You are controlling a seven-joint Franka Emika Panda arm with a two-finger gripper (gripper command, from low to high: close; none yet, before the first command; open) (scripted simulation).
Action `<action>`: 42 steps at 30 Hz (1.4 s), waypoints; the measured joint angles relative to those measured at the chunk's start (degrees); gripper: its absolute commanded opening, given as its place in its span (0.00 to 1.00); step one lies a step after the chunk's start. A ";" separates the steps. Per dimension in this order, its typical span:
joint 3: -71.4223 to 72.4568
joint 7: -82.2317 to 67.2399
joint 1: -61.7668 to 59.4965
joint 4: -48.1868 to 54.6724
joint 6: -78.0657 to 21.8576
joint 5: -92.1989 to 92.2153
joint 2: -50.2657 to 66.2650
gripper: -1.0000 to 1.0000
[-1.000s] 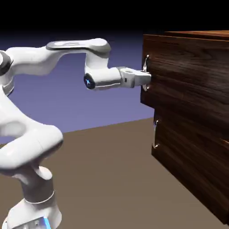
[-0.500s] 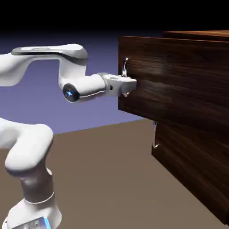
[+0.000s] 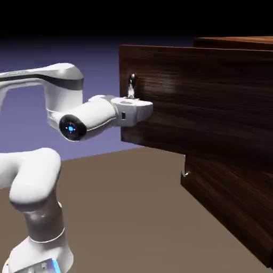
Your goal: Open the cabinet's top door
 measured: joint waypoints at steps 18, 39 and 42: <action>-37.38 -2.41 -0.80 12.67 -28.25 -36.32 11.62 0.00; -74.71 -4.05 37.67 54.88 -60.02 -57.32 25.49 0.00; -78.45 -2.85 43.87 61.08 -63.63 -58.75 24.61 0.00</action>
